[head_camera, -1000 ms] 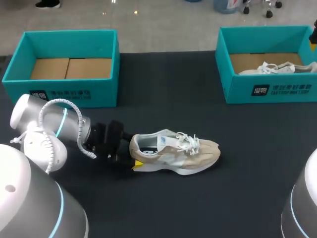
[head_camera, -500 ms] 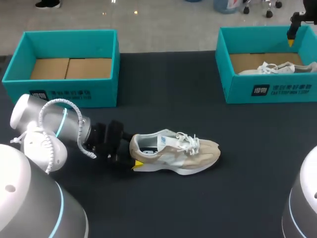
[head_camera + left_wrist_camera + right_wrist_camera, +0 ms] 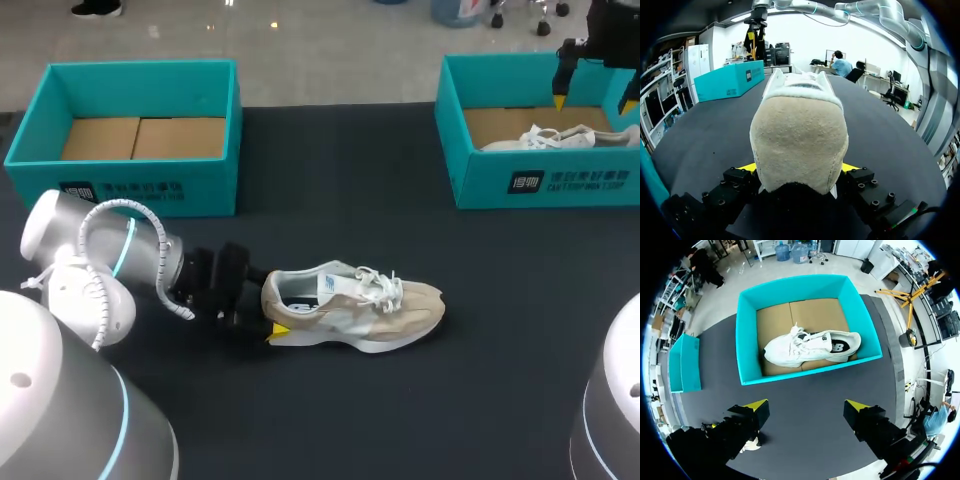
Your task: Take the shoe out of the shoebox, open the shoe tongue, remove and reinsert the insole, then place the shoe into the shoebox
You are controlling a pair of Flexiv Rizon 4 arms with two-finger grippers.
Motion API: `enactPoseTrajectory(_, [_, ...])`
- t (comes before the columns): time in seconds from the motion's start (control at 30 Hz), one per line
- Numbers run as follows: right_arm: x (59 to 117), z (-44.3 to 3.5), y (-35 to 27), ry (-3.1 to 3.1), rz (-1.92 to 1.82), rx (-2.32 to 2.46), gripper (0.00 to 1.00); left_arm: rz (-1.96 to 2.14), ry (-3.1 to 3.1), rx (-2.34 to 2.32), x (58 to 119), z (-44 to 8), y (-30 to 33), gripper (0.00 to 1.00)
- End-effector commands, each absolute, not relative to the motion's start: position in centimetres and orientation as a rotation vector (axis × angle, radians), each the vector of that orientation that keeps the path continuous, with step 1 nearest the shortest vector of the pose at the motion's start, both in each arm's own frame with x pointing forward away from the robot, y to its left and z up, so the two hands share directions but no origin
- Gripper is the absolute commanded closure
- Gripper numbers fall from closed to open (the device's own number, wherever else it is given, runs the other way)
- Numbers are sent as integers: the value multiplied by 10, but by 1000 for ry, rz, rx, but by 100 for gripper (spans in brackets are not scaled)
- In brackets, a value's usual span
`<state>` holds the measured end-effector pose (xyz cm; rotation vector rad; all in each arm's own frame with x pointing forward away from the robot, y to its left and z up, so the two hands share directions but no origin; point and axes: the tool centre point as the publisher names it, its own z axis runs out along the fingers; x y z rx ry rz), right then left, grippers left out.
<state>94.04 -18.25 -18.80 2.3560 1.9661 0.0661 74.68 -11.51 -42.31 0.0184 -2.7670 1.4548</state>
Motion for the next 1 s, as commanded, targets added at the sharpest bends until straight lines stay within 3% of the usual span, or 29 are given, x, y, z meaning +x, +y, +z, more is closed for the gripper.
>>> enactPoseTrajectory(0.03, [934,-187,-186,2015,127,2338,0,1450,-2772,20,747,-426,-116,100])
enactPoseTrajectory(0.53, [934,-187,-186,2015,127,2338,0,1450,-2772,20,747,-426,-116,100])
enactPoseTrajectory(1.0, [844,-206,-105,1720,-5,2442,0,1450,-2772,20,747,-426,-116,100])
